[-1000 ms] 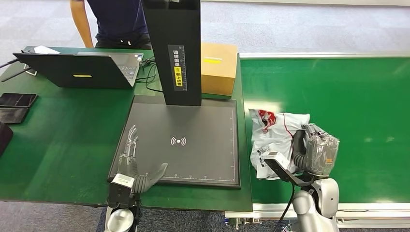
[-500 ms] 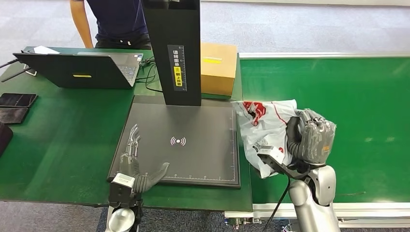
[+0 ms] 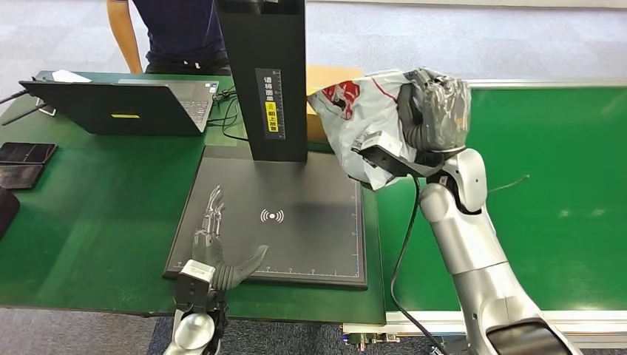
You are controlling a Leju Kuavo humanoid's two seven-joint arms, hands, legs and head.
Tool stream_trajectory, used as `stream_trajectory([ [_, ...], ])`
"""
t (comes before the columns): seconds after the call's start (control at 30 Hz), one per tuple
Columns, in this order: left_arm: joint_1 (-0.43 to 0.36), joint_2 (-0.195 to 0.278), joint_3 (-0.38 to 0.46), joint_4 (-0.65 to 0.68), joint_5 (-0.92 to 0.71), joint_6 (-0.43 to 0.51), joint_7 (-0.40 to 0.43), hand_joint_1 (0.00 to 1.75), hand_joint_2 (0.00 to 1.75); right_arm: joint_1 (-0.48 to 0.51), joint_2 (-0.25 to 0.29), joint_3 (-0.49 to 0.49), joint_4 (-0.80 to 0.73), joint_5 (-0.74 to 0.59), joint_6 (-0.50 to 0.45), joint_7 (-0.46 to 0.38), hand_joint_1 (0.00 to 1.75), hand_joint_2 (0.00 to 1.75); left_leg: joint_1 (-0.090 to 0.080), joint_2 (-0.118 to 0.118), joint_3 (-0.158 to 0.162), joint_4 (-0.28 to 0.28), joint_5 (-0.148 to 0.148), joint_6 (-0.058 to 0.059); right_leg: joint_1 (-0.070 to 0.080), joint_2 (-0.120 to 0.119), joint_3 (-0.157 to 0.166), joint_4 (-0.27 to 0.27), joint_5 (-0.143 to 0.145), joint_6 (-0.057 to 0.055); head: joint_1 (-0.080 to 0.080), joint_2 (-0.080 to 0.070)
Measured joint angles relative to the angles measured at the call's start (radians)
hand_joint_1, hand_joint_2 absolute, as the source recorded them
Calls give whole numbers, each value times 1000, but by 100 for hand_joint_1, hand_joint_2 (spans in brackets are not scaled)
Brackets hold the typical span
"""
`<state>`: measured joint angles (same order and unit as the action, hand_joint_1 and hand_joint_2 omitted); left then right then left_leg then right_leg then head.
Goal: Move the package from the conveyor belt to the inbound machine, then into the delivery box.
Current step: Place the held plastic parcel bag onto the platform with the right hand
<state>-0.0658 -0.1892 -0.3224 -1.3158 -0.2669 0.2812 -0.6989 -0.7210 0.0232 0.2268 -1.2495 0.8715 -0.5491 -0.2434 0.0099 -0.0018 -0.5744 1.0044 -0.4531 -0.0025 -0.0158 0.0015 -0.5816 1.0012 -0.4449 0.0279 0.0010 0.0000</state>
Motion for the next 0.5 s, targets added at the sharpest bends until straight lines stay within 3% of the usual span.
stream_trajectory([
  [0.17, -12, 9, -18, 12, 4, 7, 0, 0, 175, -77, 31, 63, 76, -57, 18, -3, 175, 175, 1, 0, -1, 0, 0, 0, 0, 0, -1, 0, 0, 0, 0, 0],
  [0.5, -17, 15, -21, 24, -5, 14, 0, 0, 175, -88, 104, 156, 109, -180, 88, -32, 175, 175, 1, 0, -2, 0, 0, 0, 0, 0, -3, 0, 0, 0, 0, 0],
])
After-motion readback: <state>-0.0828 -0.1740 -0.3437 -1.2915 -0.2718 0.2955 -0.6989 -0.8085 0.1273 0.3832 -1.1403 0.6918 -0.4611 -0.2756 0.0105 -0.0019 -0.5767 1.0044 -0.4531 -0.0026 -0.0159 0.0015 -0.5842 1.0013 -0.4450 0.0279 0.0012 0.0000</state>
